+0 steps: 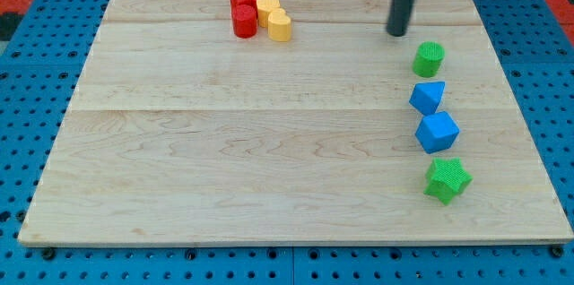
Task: Move your arm to the left side of the red blocks
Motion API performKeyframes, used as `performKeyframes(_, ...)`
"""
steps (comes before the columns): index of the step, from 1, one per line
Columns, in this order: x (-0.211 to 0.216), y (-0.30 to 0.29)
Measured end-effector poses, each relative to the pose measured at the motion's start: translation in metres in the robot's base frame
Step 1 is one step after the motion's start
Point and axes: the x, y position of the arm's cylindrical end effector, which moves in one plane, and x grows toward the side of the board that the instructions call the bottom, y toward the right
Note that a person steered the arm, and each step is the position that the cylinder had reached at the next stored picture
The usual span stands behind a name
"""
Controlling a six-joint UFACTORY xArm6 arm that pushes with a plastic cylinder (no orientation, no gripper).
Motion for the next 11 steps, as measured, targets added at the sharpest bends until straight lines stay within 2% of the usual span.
performKeyframes(1, 0.032, 0.026)
performKeyframes(2, 0.052, 0.005)
performKeyframes(3, 0.051, -0.007)
performKeyframes(4, 0.012, -0.009)
performKeyframes(5, -0.010, -0.031)
performKeyframes(7, -0.027, -0.055)
performKeyframes(8, -0.017, -0.074)
performKeyframes(10, 0.038, -0.193)
performKeyframes(11, 0.046, -0.272)
